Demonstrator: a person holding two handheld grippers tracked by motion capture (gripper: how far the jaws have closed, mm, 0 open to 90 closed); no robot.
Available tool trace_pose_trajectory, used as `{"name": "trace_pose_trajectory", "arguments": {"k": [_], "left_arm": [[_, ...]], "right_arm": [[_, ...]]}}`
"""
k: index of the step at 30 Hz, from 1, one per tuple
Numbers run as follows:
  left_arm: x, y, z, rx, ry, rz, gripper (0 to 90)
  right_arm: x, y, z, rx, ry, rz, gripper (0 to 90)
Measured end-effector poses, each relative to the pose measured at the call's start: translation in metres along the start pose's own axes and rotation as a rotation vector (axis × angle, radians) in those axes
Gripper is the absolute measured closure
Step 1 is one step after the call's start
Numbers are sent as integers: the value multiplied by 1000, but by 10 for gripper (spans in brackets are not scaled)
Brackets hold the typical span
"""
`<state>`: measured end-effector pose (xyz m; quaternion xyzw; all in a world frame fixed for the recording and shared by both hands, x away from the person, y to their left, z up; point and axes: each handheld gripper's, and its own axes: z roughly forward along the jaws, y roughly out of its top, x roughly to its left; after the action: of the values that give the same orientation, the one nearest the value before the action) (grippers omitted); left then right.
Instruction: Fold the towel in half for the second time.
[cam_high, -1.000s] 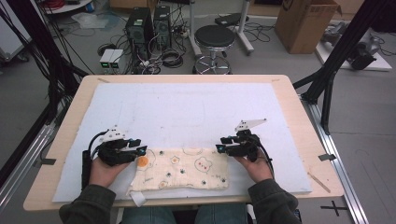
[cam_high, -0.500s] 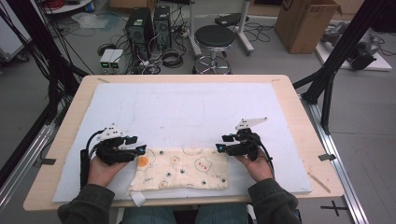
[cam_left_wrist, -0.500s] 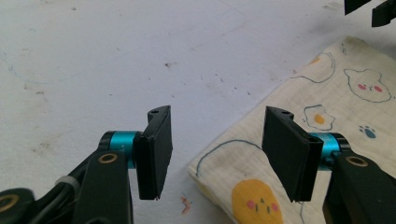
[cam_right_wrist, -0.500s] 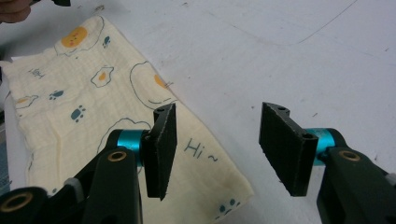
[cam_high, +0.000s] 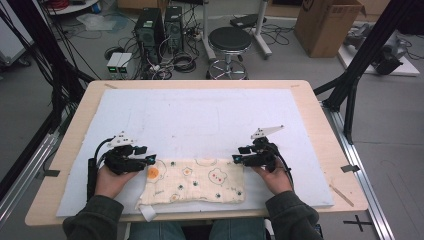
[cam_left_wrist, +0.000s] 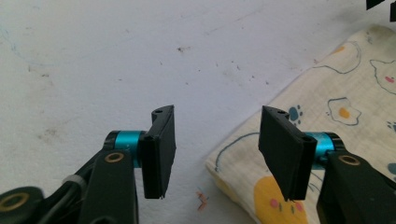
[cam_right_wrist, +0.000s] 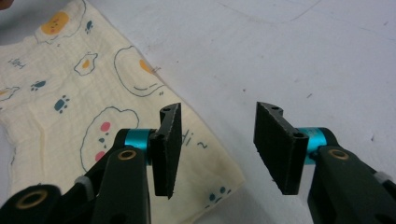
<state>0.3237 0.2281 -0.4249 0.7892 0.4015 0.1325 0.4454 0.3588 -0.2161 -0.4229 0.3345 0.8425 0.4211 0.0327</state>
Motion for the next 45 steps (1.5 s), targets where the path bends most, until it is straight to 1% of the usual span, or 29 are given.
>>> {"name": "trace_pose_trajectory", "arguments": {"k": [1,2,5,6,9,10,12,14,16,18,19,20,22,23,24,25,26,28,29,30,32,35,37,38,39,40,42,44,45], "left_arm": [[1,0,1,4,-2,-6,488],[1,-1,3,21,-4,-7,500],[2,-2,7,52,-17,-6,541],[3,-2,9,70,-25,-4,553],[4,-3,12,99,-34,-11,576],[4,-4,14,109,-38,-19,584],[4,-5,16,122,-35,-22,584],[4,-6,16,125,-35,-29,571],[4,-6,16,124,-37,-29,576],[3,-6,16,127,-31,-22,597],[3,-6,16,129,-39,-13,625],[2,-6,17,136,-56,-7,663],[-1,-6,17,136,-44,13,673],[-1,-6,17,138,-53,17,694],[-3,-6,17,146,-68,20,739],[-3,-7,17,146,-61,30,751],[-4,-7,17,151,-64,32,767],[-4,-7,16,151,-67,29,794],[-5,-7,17,147,-68,25,804],[-5,-7,16,150,-71,31,812],[-5,-7,16,151,-74,34,827],[-6,-7,16,147,-70,34,844],[-4,-7,16,146,-72,23,845],[-3,-6,16,144,-71,24,847],[-3,-5,16,134,-68,15,850],[-2,-4,15,129,-69,7,853],[0,2,15,108,-70,1,856],[1,8,15,84,-67,-17,858],[1,11,17,81,-64,-14,860]], "right_arm": [[0,0,0,3,0,6,546],[-1,0,0,8,-4,5,560],[-2,-2,2,30,-4,26,584],[-3,-2,3,42,-3,32,585],[-4,-3,4,53,3,32,617],[-5,-3,4,59,3,36,623],[-6,-5,4,59,9,43,640],[-8,-6,4,72,6,54,647],[-9,-7,5,82,6,54,657],[-10,-9,7,95,-1,50,667],[-10,-9,8,102,3,49,677],[-10,-9,8,101,2,38,686],[-9,-9,9,108,5,38,706],[-9,-9,9,107,2,31,709],[-8,-9,9,110,-7,25,722],[-6,-9,9,115,-14,11,732],[-5,-9,9,116,-21,4,748],[-4,-9,10,121,-11,-6,777],[-3,-9,9,127,-9,-4,811],[-3,-9,10,131,15,-9,840],[-4,-9,10,129,28,-8,849],[-9,-11,10,126,69,32,859],[-13,-11,10,120,111,53,862],[-15,-10,8,103,129,59,862],[-16,-8,4,80,145,74,863],[-18,-5,0,60,147,80,863],[-22,2,-6,49,137,82,864],[-27,8,-8,62,120,75,864],[-29,12,-7,79,112,71,864]]}}
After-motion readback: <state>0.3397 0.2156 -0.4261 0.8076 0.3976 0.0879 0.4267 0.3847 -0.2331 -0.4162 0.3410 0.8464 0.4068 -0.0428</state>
